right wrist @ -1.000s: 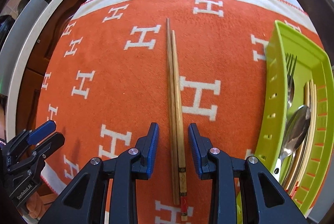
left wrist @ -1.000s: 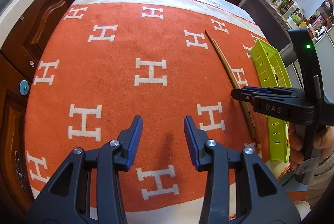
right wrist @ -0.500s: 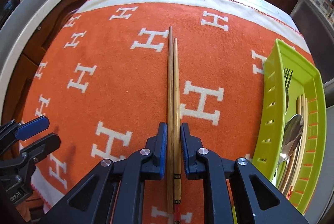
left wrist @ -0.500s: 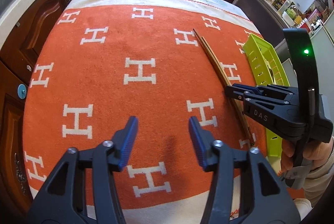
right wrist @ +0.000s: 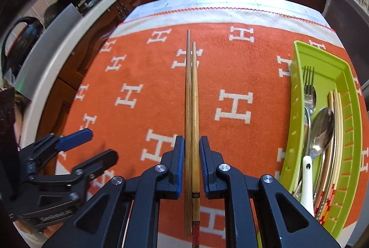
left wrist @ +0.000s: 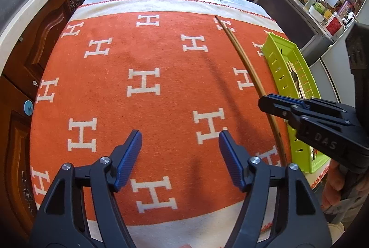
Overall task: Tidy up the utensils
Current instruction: 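Carry the chopsticks into the green tray and open the right tool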
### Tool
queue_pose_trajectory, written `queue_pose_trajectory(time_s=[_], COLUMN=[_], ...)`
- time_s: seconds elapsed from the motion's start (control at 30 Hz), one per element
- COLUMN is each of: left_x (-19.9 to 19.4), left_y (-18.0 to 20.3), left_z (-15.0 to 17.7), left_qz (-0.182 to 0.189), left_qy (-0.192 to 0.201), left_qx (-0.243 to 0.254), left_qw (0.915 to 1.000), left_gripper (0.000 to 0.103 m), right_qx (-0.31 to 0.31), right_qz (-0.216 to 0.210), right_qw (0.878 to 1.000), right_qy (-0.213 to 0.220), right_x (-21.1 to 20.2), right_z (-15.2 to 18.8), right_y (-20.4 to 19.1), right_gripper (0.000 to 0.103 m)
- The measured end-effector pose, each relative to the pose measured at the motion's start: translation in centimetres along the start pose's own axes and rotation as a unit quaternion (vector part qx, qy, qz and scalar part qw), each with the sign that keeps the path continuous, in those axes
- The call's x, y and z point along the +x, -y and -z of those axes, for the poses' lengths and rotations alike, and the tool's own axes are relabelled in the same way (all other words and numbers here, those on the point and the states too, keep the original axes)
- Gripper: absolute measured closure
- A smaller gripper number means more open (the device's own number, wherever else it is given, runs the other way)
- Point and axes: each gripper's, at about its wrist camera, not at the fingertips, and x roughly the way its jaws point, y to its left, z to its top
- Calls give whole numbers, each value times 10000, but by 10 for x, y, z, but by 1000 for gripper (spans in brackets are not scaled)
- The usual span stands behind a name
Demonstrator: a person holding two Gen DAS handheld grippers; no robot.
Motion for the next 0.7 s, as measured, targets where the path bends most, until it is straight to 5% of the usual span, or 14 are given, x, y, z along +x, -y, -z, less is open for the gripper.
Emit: queue_pose_trajectory(time_s=[0.17, 0.7], left_x=[-4, -18], left_y=[9, 97], left_z=[-1, -24], left_qz=[82, 77], left_qy=[-12, 184], left_qx=[-24, 843], left_qw=[10000, 9962], left_gripper=[23, 22], right_qx=[160, 827], right_qz=[-159, -266], right_qw=[9996, 9922], right_qy=[185, 893], right_x=[-22, -111], right_z=[9, 37], right_y=[10, 81], right_gripper=[90, 91])
